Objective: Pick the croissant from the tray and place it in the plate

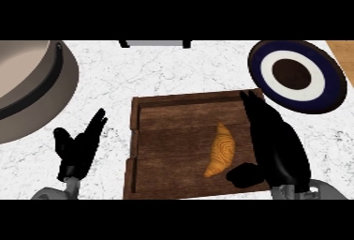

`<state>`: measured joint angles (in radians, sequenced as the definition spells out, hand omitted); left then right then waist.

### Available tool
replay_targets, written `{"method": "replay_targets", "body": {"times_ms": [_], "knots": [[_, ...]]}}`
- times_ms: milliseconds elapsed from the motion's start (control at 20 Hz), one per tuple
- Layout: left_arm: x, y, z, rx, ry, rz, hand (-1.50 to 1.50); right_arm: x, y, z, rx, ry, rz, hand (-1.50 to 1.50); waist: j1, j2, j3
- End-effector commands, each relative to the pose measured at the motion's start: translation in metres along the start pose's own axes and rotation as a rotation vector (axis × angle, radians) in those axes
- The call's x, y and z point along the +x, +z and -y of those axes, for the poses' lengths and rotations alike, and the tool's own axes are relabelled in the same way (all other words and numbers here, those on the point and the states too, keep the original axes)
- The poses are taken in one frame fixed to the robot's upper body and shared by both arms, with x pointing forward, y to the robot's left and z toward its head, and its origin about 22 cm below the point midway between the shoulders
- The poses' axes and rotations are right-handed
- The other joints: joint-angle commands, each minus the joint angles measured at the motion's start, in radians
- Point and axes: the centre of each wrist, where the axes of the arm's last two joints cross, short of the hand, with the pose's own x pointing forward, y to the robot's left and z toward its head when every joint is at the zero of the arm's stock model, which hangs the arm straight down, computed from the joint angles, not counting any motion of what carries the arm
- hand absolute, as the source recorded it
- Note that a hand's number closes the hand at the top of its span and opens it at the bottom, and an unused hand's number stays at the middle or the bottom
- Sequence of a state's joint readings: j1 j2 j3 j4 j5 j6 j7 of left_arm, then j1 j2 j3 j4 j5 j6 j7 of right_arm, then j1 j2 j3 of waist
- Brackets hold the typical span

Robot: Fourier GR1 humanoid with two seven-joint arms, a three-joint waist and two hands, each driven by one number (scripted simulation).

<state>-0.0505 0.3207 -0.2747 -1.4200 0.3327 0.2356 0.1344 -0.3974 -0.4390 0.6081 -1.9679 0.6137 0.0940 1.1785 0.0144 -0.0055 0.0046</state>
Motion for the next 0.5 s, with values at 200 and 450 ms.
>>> {"method": "replay_targets", "body": {"times_ms": [200, 450], "knots": [[-0.03, 0.003, -0.006, -0.005, 0.035, -0.061, 0.0, 0.032, -0.014, -0.028, 0.096, 0.004, -0.162, -1.5, -0.01, 0.008, -0.006], [-0.021, 0.006, -0.001, -0.011, 0.033, -0.082, 0.0, 0.034, -0.013, -0.039, 0.079, 0.037, -0.174, -1.5, -0.013, 0.005, -0.006]]}}
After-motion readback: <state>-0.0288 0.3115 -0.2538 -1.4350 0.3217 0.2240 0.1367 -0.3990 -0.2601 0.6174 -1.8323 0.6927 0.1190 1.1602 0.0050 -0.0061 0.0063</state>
